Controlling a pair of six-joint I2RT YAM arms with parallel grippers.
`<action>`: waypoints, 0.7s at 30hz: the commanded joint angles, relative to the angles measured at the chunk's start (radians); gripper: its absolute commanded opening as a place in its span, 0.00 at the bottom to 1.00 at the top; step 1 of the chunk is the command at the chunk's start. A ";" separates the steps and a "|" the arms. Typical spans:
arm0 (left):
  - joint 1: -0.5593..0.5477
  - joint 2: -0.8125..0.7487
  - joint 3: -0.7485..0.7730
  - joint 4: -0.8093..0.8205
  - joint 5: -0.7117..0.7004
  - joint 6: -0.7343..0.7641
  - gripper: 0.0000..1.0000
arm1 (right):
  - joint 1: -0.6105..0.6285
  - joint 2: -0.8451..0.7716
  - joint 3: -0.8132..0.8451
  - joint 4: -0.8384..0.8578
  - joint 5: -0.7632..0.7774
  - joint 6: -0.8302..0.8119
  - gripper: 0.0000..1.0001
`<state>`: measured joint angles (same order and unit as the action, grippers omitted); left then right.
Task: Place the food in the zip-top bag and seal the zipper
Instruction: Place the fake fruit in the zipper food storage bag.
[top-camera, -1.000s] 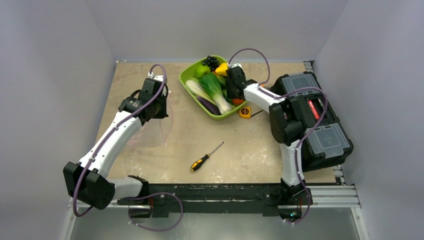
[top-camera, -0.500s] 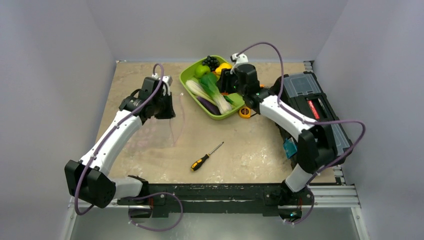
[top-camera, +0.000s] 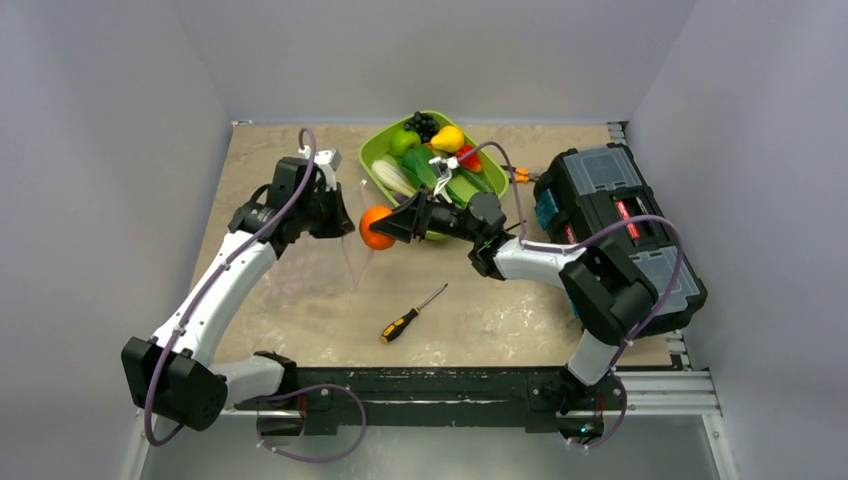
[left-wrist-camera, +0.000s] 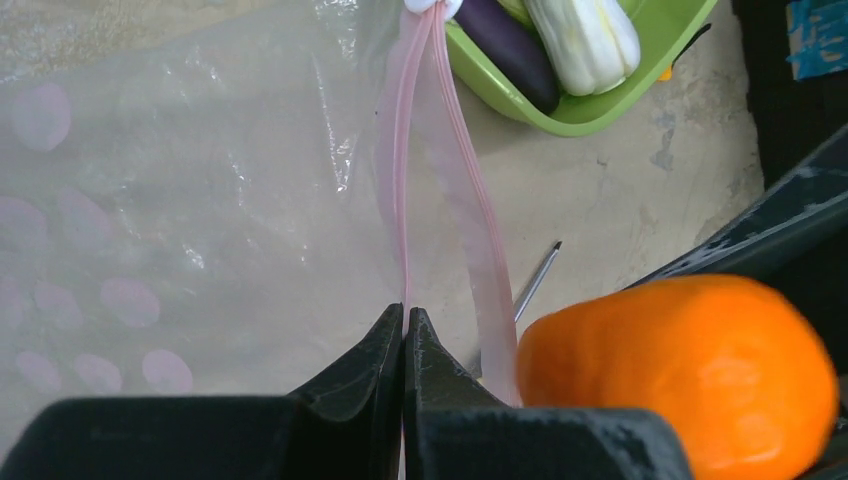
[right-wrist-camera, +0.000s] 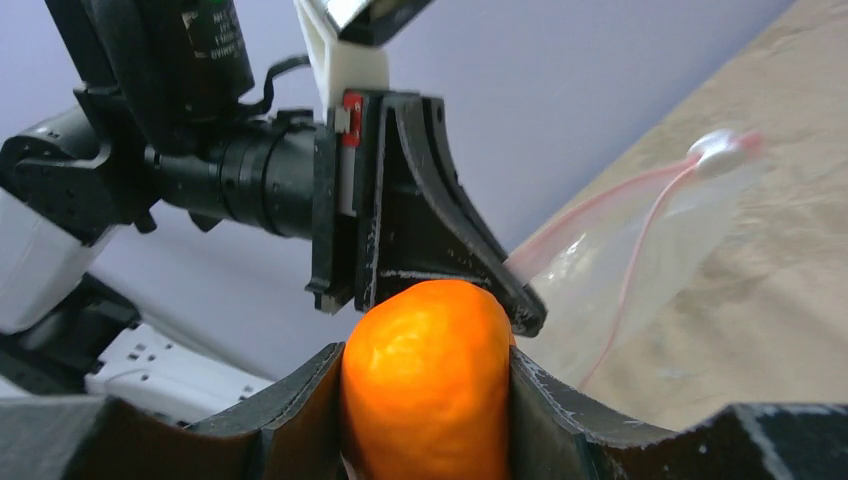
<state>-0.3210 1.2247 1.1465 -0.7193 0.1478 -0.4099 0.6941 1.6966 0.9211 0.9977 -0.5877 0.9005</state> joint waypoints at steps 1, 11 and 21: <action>0.007 -0.059 -0.016 0.078 0.029 -0.007 0.00 | 0.012 0.066 0.001 0.287 -0.088 0.159 0.00; 0.007 -0.091 -0.025 0.097 0.057 -0.003 0.00 | 0.045 0.060 0.032 -0.039 0.048 -0.033 0.00; 0.007 -0.089 -0.032 0.110 0.072 -0.006 0.00 | 0.074 0.025 0.122 -0.294 0.127 -0.195 0.48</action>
<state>-0.3210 1.1507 1.1141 -0.6518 0.2039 -0.4095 0.7605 1.7824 0.9863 0.7650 -0.4919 0.7834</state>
